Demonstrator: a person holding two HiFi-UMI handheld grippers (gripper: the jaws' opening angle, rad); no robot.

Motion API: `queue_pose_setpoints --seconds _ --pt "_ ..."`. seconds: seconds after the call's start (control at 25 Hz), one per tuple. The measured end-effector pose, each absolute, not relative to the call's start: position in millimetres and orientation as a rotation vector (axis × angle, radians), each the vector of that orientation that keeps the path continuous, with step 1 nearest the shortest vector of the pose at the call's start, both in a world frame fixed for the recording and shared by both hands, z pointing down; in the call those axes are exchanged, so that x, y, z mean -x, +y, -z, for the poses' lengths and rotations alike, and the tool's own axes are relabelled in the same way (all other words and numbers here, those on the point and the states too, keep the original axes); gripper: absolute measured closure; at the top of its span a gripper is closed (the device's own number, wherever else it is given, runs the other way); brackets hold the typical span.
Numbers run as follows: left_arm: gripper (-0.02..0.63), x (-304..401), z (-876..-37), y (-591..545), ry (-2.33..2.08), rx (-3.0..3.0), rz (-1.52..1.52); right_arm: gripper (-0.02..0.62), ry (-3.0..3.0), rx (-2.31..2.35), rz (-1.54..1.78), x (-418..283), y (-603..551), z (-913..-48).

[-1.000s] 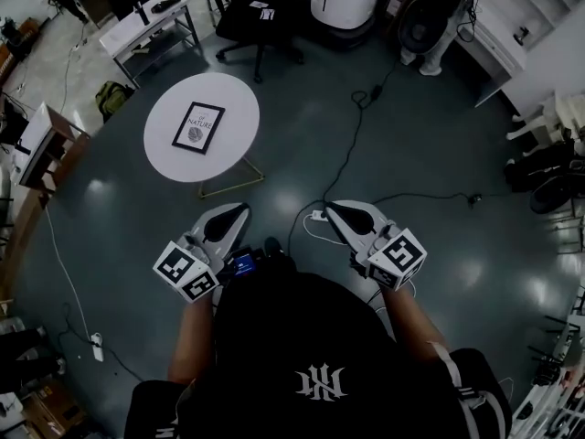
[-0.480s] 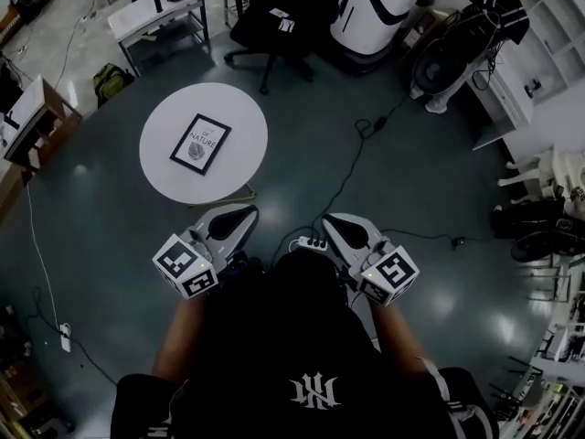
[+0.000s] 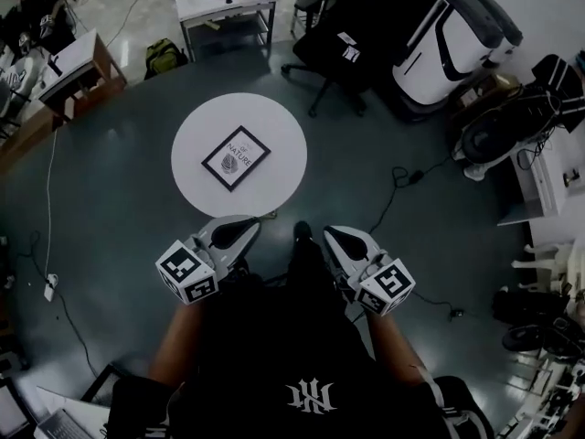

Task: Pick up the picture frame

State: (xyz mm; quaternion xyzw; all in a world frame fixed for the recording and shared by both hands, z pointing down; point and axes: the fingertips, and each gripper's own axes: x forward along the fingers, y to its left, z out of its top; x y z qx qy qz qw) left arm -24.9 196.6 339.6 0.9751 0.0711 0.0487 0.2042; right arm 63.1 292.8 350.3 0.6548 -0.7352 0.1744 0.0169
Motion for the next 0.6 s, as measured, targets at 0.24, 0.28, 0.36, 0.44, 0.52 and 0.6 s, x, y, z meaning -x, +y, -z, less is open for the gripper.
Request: queue_pose_setpoints --seconds 0.24,0.28,0.36,0.44,0.52,0.6 --pt "0.603 -18.7 -343.4 149.1 -0.03 -2.723 -0.134 0.595 -2.465 -1.808 -0.489 -115.6 226.4 -346.7" --pt "0.603 -29.4 -344.0 143.2 -0.063 -2.721 -0.139 0.594 -2.485 -1.777 -0.496 -127.4 218.1 -347.7" --pt "0.603 -51.4 -342.5 135.7 -0.121 -2.717 -0.142 0.595 -2.52 -1.716 -0.524 -151.6 205.7 -349.6" --pt "0.603 -69.3 -340.2 132.2 -0.183 -2.713 -0.153 0.594 -2.55 -1.645 -0.55 -171.4 199.1 -350.3" --pt "0.603 -80.1 -338.5 126.4 -0.262 -2.702 -0.165 0.594 -2.587 -1.559 -0.566 -185.7 192.4 -350.5" --pt "0.603 -86.7 -334.6 117.5 -0.346 -2.683 -0.16 0.594 -2.625 -1.466 -0.574 -196.2 181.5 -350.4"
